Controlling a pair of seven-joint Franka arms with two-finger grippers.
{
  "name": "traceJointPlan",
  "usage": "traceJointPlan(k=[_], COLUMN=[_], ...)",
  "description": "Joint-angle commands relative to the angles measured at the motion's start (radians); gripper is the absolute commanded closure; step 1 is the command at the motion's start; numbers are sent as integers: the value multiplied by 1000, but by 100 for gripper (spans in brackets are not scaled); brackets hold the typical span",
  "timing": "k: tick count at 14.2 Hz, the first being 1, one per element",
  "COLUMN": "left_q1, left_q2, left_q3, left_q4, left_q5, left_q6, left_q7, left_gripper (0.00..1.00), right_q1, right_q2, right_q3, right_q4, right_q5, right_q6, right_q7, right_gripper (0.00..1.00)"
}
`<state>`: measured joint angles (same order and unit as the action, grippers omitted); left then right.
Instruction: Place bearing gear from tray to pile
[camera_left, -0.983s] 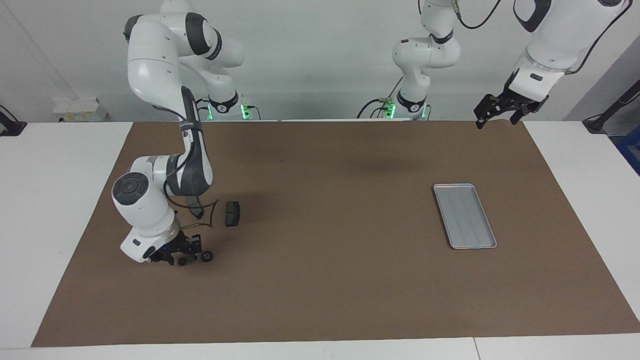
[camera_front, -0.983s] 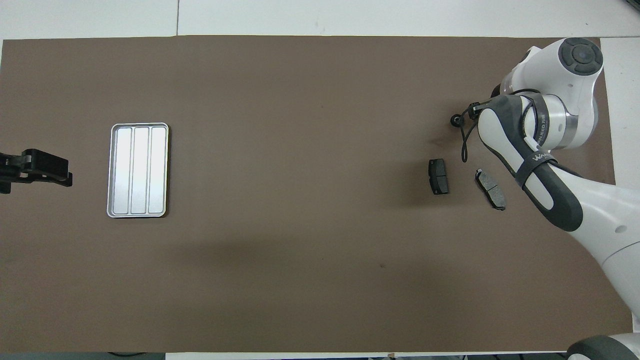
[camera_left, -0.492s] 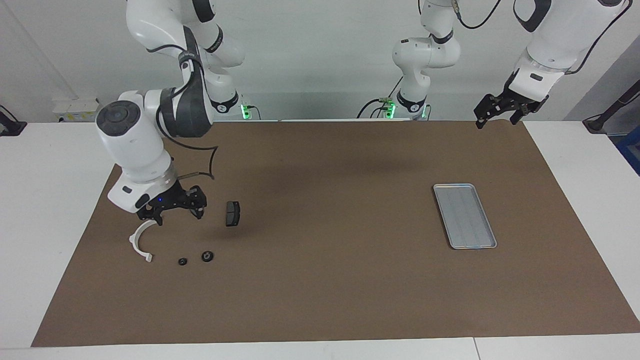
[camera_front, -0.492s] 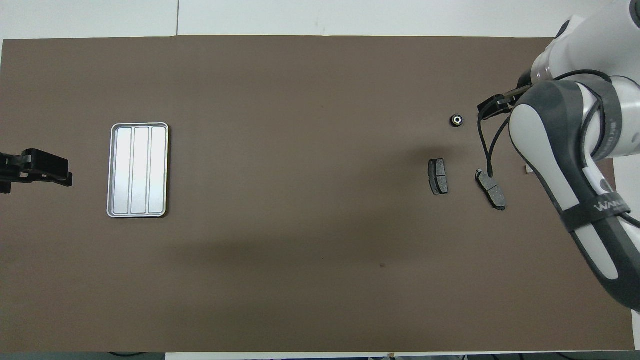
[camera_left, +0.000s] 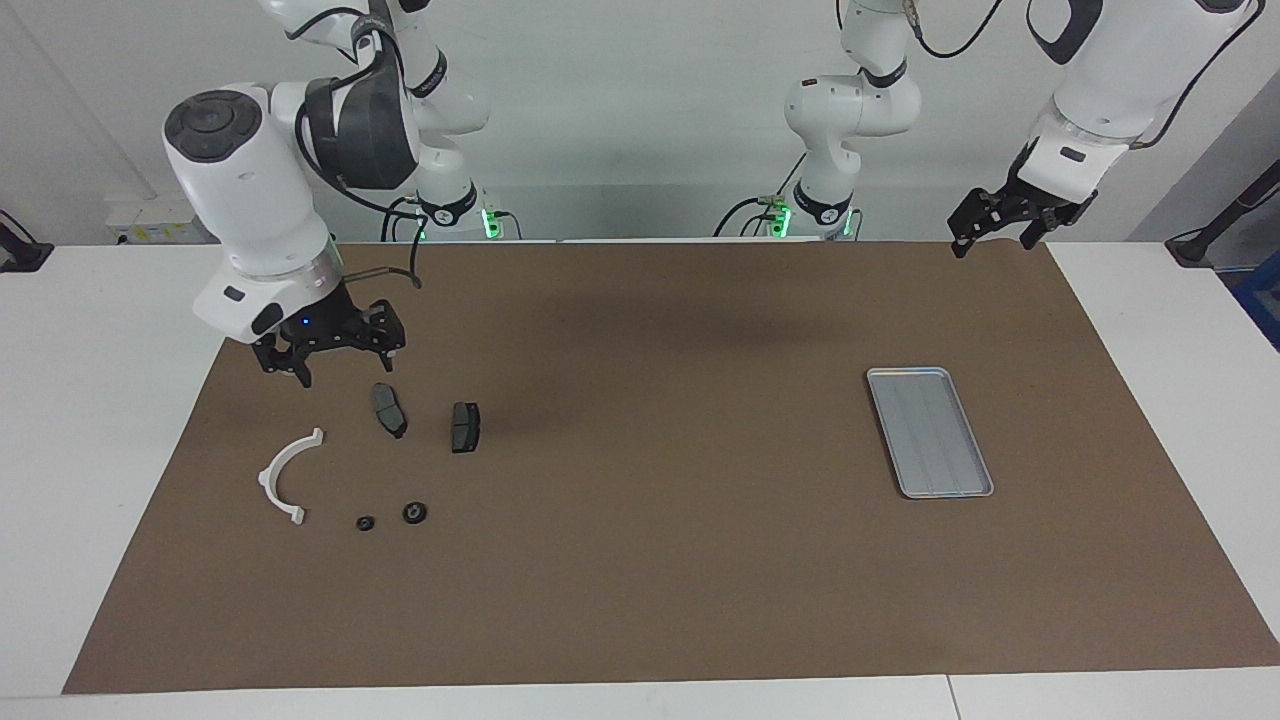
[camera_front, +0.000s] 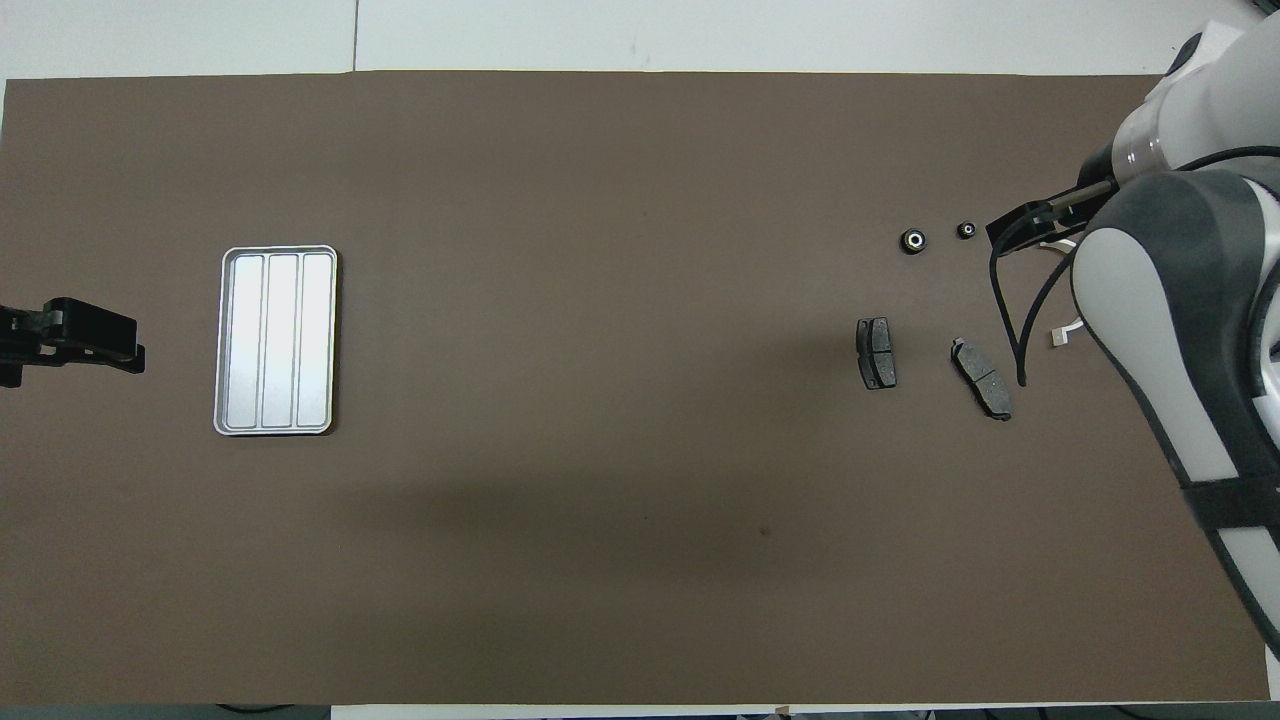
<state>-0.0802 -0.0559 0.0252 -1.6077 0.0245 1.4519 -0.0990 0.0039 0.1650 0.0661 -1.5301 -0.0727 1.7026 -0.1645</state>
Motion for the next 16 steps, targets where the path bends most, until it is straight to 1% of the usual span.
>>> traceJointPlan(k=[1,4,6,8,10,12,14,16], left_q1=[4,4,4,4,4,4,4,4], left_q2=[-22,-22,-22,-22,-22,-22,-22,-22], left_q3=[-2,-1,-1,-1,-1,-1,-1,-1], left_q4=[-27,-27,-27,-27,-27,-27,-27,-27], left_q5=[-11,-11,-11,-11,-11,-11,-11,-11], left_q6=[12,10,12,12,10,10,10,10], left_q7=[2,2,2,2,1,2,2,2], left_gripper=[0,0,0,0,0,0,0,0], right_q1=[-15,-31,-38,-51,-58,-55,-47,-47], right_q2=[-155,-283,-326,-334,-338,-335,-332,-329], right_q3=[4,4,6,4,3,4,4,4], right_q4=[-120,-226,-249,-246,-249,-239,-207,-206], right_q5=[5,48,53,86,91,91,93,117], right_q6=[-23,-24,-44,-81,-104,-92,-100,-100], right_q7=[19,22,20,26,31,61,104,146], right_gripper=[0,0,0,0,0,0,0,0])
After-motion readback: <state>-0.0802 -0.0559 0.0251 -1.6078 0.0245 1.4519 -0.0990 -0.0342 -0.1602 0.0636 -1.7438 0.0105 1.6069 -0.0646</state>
